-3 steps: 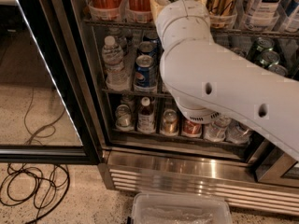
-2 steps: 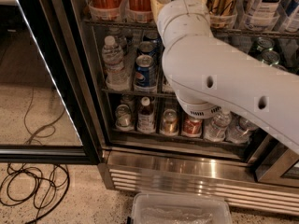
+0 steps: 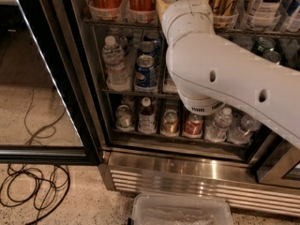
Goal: Pick green can from top shelf of fridge
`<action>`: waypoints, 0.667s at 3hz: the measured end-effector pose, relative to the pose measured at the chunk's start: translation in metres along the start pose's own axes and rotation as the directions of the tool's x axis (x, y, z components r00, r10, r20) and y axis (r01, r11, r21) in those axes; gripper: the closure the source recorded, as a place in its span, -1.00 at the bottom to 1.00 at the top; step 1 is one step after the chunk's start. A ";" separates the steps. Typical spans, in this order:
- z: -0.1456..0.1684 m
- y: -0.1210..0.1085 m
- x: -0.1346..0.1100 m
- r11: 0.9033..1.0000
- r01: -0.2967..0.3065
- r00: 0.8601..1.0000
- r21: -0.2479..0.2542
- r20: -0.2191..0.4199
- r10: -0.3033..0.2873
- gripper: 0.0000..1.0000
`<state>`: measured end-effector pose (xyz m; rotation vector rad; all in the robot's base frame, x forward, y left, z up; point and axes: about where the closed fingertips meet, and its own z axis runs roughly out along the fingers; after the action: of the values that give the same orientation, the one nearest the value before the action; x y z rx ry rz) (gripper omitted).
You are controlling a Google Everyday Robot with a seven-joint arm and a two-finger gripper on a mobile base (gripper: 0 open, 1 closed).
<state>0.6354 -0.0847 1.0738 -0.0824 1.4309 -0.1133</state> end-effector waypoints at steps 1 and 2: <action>0.006 -0.006 0.000 1.000 0.000 1.000 0.013 0.004 0.000 -0.30; 0.021 -0.008 -0.003 1.000 0.000 1.000 0.009 0.015 0.000 -0.30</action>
Offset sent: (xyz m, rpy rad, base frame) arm 0.0403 -0.0117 0.0087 0.0041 -0.0229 -0.0022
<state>0.6552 -0.0923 1.0810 -0.0757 1.4151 -0.1186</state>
